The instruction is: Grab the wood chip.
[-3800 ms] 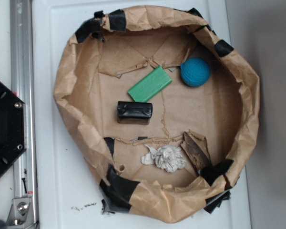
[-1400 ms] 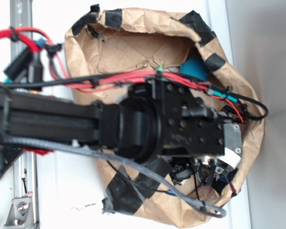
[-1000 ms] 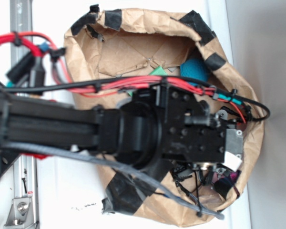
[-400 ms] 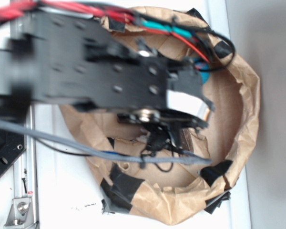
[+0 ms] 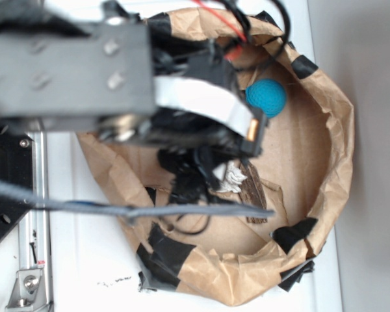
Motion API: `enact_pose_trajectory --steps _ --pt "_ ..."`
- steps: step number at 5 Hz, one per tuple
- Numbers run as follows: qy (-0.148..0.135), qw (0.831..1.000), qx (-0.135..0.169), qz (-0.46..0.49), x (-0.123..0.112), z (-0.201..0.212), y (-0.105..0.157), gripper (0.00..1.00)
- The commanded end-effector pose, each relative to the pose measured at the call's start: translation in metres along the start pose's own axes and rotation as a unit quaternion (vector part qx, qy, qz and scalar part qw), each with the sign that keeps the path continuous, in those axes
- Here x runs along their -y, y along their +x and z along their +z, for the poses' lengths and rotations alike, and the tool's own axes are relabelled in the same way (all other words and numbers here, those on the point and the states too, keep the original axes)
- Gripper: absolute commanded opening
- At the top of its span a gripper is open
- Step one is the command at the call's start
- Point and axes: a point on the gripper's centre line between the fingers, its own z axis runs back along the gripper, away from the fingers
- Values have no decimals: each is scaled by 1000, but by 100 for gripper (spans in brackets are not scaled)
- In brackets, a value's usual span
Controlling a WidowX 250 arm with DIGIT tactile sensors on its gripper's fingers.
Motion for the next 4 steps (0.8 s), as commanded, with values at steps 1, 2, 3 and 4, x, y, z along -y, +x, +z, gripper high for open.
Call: enact_pose_trajectory --steps 1,2,3,4 --pt "3 982 -69 -177 18 -73 3 100" --pt "12 966 -85 -243 22 -90 7 100" --pt "-26 952 -105 -285 30 -108 7 100" --pt "-15 942 -122 -312 34 -112 3 100"
